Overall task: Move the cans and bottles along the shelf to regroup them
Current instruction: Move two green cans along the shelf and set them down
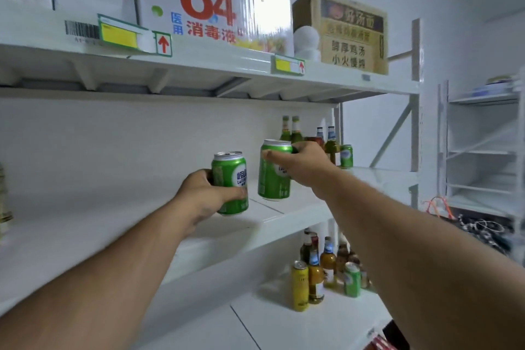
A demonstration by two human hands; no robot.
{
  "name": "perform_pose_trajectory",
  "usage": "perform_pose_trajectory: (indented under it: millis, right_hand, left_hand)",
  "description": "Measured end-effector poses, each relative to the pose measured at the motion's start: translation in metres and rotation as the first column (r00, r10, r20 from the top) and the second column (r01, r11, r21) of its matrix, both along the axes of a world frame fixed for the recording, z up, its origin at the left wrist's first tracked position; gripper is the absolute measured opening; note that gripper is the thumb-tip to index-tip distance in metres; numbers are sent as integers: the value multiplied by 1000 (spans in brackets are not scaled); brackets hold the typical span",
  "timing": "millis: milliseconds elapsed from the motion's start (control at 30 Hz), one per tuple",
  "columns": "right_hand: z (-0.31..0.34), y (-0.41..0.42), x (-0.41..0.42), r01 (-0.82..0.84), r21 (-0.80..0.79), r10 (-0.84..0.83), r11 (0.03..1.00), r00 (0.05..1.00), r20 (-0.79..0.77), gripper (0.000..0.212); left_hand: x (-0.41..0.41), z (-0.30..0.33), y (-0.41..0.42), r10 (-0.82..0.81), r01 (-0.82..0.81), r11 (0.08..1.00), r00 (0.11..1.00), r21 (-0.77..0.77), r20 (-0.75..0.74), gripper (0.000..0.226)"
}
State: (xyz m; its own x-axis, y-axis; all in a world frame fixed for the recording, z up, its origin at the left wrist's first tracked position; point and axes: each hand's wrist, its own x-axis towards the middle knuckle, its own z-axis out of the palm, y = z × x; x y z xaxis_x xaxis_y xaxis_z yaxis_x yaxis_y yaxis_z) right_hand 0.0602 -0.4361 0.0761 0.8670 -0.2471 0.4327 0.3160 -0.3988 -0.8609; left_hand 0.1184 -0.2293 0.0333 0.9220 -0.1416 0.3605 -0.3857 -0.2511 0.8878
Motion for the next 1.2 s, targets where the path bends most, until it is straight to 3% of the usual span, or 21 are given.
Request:
perform_pose_trajectory:
  millis: [200,367,600,933,1200]
  right_hand:
    - [2,-90,-23,69,-13,-68,998,997,33,29]
    - [4,-184,-22,140,-31,-139,990,990,37,40]
    - [6,-295,-14,170,-56,-168,984,985,31,34]
    - [-11,-406,51,216,-26,-216,976,976,1,46]
    - [-15,-463,118,257,-63,-258,964,966,6,33]
  left_hand:
    - [-20,5,-94,-97,97,995,995,30,-1,30]
    - [-24,6,-191,-160,161,987,987,18,-12,31]
    - [0,-2,-303,-175,175,985,984,-6,-27,52]
    - [62,-2,-400,-183,184,983,982,14,-55,41]
    - [141,-1,-455,-173,173,985,984,0,-33,52]
